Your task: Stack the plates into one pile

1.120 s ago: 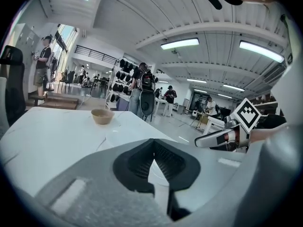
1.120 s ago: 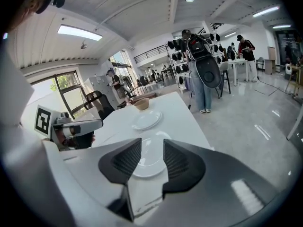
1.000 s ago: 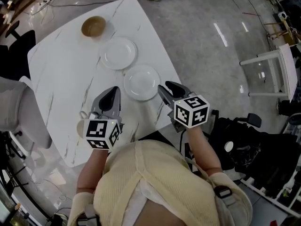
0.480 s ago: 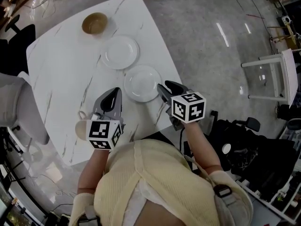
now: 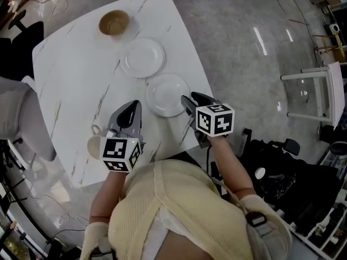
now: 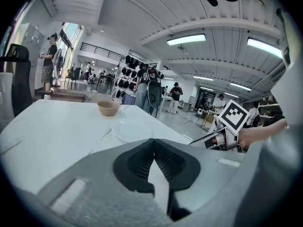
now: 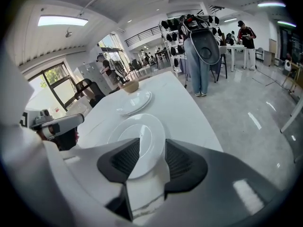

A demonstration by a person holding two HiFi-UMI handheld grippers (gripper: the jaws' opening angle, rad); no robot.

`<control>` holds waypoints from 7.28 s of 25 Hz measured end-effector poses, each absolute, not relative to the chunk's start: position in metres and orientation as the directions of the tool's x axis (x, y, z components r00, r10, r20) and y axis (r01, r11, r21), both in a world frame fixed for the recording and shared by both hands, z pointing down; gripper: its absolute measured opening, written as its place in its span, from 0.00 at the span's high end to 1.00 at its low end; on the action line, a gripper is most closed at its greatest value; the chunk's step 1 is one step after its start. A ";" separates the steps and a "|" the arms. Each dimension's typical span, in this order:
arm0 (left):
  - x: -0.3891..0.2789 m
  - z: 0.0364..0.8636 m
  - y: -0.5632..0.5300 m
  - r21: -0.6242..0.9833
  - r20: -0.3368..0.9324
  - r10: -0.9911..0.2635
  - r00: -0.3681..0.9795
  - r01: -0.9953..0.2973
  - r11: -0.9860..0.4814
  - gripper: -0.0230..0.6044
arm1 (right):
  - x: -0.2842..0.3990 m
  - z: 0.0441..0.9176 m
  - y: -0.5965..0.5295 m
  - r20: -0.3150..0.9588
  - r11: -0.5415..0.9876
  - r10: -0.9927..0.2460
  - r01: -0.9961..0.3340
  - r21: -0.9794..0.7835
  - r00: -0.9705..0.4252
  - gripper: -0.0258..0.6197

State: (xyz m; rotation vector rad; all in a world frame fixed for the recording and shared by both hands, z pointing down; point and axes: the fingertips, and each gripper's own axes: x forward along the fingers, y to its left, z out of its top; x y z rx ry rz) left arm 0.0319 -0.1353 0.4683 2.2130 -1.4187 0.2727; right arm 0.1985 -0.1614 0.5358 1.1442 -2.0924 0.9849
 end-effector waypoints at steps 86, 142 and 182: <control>-0.013 0.417 -0.156 0.290 0.279 -0.919 0.280 -0.937 -0.198 0.96 | 0.107 0.437 -0.271 0.310 0.343 -0.650 -0.632 -0.695 -0.694 0.93; -0.014 0.404 -0.131 0.346 0.255 -0.896 0.364 -0.900 -0.267 0.96 | 0.102 0.452 -0.214 0.420 0.437 -0.718 -0.829 -0.349 -0.555 0.91; 0.002 0.402 -0.114 0.299 0.281 -0.899 0.335 -0.921 -0.250 0.96 | 0.161 0.447 -0.128 0.453 0.481 -0.618 -0.765 -0.428 -0.643 0.96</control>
